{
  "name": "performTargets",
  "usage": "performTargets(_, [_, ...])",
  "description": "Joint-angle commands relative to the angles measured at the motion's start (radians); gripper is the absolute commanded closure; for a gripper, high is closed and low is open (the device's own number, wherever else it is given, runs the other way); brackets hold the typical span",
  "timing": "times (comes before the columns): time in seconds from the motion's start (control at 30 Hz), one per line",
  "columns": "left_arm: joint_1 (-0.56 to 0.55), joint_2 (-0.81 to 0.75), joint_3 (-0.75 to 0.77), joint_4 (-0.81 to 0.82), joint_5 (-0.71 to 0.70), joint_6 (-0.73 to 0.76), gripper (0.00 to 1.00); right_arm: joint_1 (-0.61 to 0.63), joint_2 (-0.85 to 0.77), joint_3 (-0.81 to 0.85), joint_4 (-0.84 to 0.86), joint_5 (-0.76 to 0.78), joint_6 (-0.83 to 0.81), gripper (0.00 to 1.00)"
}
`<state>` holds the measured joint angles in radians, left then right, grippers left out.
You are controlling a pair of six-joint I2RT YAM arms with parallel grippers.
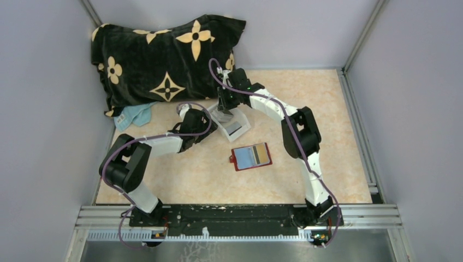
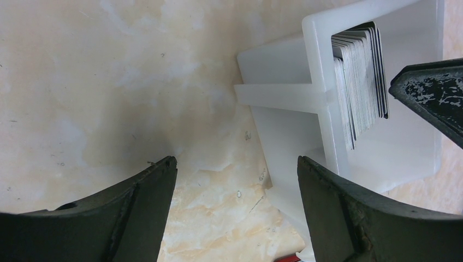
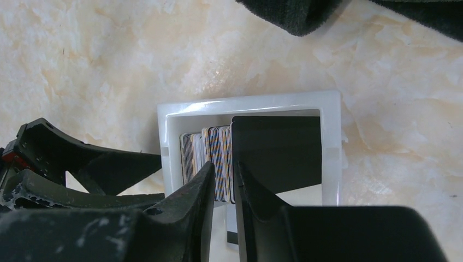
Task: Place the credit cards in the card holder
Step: Pick up the credit card from the storage box.
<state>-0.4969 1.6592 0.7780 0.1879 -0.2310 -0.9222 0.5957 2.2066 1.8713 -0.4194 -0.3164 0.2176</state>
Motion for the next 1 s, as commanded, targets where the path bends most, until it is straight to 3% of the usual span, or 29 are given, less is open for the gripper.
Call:
performTargets(0.0, [0.01,0.03,0.006,-0.043,0.011,0.006,0.12,0.015,-0.082,-0.001,0.002,0.024,-0.033,0.81])
performTargets(0.07, [0.011,0.031,0.006,-0.045,0.013,0.009,0.12,0.018,-0.083,0.001,-0.003,0.025,-0.038,0.79])
performTargets(0.23, [0.011,0.026,0.01,-0.054,0.009,0.01,0.12,0.023,-0.081,0.007,-0.016,0.061,-0.051,0.54])
performTargets(0.33, [0.012,0.029,0.011,-0.055,0.009,0.012,0.12,0.022,-0.053,0.033,-0.029,0.065,-0.056,0.47])
performTargets(0.97, [0.016,0.042,0.008,-0.053,0.015,0.012,0.12,0.001,0.071,0.077,-0.026,-0.037,-0.019,0.46])
